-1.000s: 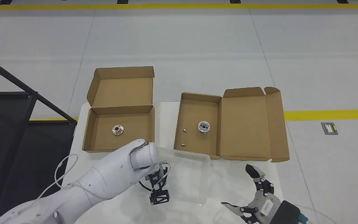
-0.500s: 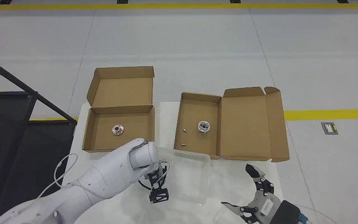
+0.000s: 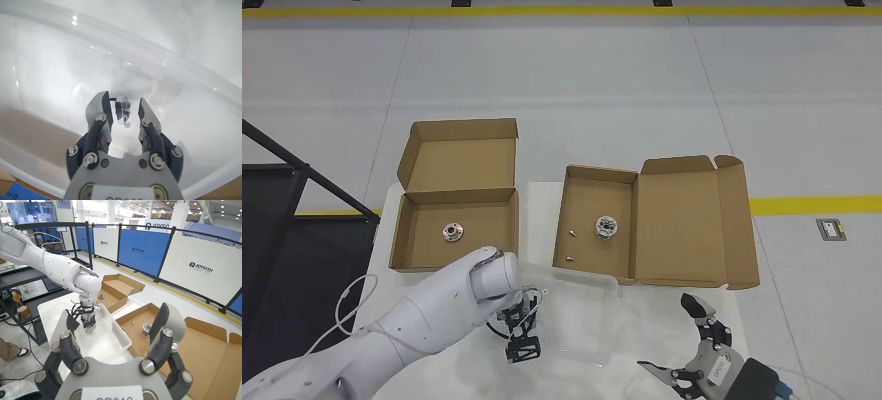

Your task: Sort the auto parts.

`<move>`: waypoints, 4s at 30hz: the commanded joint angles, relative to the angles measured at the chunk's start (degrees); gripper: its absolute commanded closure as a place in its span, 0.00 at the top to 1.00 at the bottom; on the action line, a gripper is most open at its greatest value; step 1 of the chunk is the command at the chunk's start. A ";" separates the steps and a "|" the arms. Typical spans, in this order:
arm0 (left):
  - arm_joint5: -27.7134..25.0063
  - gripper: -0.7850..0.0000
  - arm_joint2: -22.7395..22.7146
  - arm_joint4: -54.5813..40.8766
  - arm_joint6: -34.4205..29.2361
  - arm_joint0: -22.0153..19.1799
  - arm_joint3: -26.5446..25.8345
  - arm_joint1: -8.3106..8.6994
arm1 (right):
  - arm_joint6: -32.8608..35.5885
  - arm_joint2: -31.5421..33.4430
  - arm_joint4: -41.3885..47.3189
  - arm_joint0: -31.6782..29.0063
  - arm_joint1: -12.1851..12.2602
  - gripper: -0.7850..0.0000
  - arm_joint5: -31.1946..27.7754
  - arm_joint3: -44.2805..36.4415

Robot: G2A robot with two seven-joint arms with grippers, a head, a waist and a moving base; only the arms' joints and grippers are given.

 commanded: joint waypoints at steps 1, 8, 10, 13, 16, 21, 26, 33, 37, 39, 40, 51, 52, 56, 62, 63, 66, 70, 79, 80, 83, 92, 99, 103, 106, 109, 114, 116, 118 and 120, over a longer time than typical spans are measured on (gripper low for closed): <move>-0.03 0.27 0.00 0.00 -0.04 0.04 0.07 -0.02 | 0.00 0.00 0.00 -0.01 0.00 1.00 0.00 0.00; -0.47 0.00 0.00 0.00 -0.47 -0.01 0.17 -0.05 | 0.00 0.00 0.00 -0.01 0.00 1.00 0.00 0.00; -0.68 0.00 0.00 0.00 -0.68 -0.31 0.00 0.02 | 0.00 0.00 0.00 -0.01 0.00 1.00 0.00 0.00; -0.72 0.00 0.00 0.00 -0.72 -1.22 -0.96 0.33 | 0.00 0.00 0.00 -0.01 0.00 1.00 0.00 0.00; -0.82 0.00 0.00 -0.55 -0.83 -2.92 -2.52 1.10 | 0.00 0.00 0.00 -0.01 0.00 1.00 0.00 0.00; -7.27 0.00 0.00 -8.10 -7.28 -6.50 -9.88 4.14 | 0.00 0.00 0.00 -0.01 0.00 1.00 0.00 0.00; -13.60 0.00 0.00 -16.32 -13.64 -10.30 -20.03 9.53 | 0.00 0.00 0.00 -0.01 0.00 1.00 0.00 0.00; -13.60 0.00 -3.17 -24.87 -20.44 -11.46 -25.93 18.13 | 0.00 0.00 0.00 -0.01 0.00 1.00 0.00 0.00; -13.60 0.00 -8.14 -36.63 -31.42 -7.82 -28.47 22.89 | 0.00 0.00 0.00 -0.01 0.00 1.00 0.00 0.00; -13.60 0.00 -10.97 -43.05 -38.16 -5.41 -30.14 25.07 | 0.00 0.00 0.00 -0.01 0.00 1.00 0.00 0.00; -13.60 0.00 -12.61 -46.45 -41.86 -4.14 -31.02 26.08 | 0.00 0.00 0.00 -0.01 0.00 1.00 0.00 0.00; -11.66 0.00 -22.64 -64.52 -58.27 3.80 -37.09 30.31 | 0.00 0.00 0.00 -0.01 0.00 1.00 0.00 0.00; -11.66 0.00 -22.64 -64.52 -58.27 3.80 -37.09 30.31 | 0.00 0.00 0.00 -0.01 0.00 1.00 0.00 0.00; -9.85 0.00 -23.19 -66.22 -58.42 4.69 -35.12 30.25 | 0.00 0.00 0.00 -0.01 0.00 1.00 0.00 0.00; -8.29 0.00 -26.45 -79.48 -64.69 5.41 -23.20 29.02 | 0.00 0.00 0.00 -0.01 0.00 1.00 0.00 0.00; -8.19 0.00 -26.90 -81.61 -66.05 5.35 -20.92 28.77 | 0.00 0.00 0.00 -0.01 0.00 1.00 0.00 0.00; -7.76 0.00 -27.69 -88.68 -68.76 5.12 -15.95 27.76 | 0.00 0.00 0.00 -0.01 0.00 1.00 0.00 0.00; -7.60 0.00 -26.78 -94.35 -71.27 4.34 -10.73 25.87 | 0.00 0.00 0.00 -0.01 0.00 1.00 0.00 0.00; -11.57 0.00 -20.16 -104.23 -76.59 -0.68 2.29 18.29 | 0.00 0.00 0.00 -0.01 0.00 1.00 0.00 0.00; -12.61 0.00 -19.58 -105.77 -76.33 -1.27 4.13 17.40 | 0.00 0.00 0.00 -0.01 0.00 1.00 0.00 0.00; -13.55 0.00 -17.47 -105.91 -78.49 -3.55 8.62 14.88 | 0.00 0.00 0.00 -0.01 0.00 1.00 0.00 0.00; -12.54 0.00 -13.85 -105.18 -76.72 -6.80 18.84 8.70 | 0.00 0.00 0.00 -0.01 0.00 1.00 0.00 0.00; -9.56 0.00 -11.84 -100.01 -72.40 -7.92 24.05 5.41 | 0.00 0.00 0.00 -0.01 0.00 1.00 0.00 0.00; -6.30 0.00 -10.94 -96.74 -69.16 -7.92 27.01 3.89 | 0.00 0.00 0.00 -0.01 0.00 1.00 0.00 0.00; -5.32 0.00 -10.47 -95.45 -66.68 -7.77 29.13 2.79 | 0.00 0.00 0.00 -0.01 0.00 1.00 0.00 0.00; -5.68 0.04 -10.03 -94.23 -65.16 -8.12 30.91 1.74 | 0.00 0.00 0.00 -0.01 0.00 1.00 0.00 0.00; -5.66 0.28 -9.63 -92.57 -62.64 -8.55 33.66 0.31 | 0.00 0.00 0.00 -0.01 0.00 1.00 0.00 0.00; -5.67 0.34 -9.56 -92.00 -61.69 -8.72 34.57 -0.16 | 0.00 0.00 0.00 -0.01 0.00 1.00 0.00 0.00; -5.61 0.33 -9.55 -91.44 -60.77 -8.93 35.40 -0.54 | 0.00 0.00 0.00 -0.01 0.00 1.00 0.00 0.00; -5.40 0.34 -9.64 -90.99 -59.79 -9.16 36.14 -0.84 | 0.00 0.00 0.00 -0.01 0.00 1.00 0.00 0.00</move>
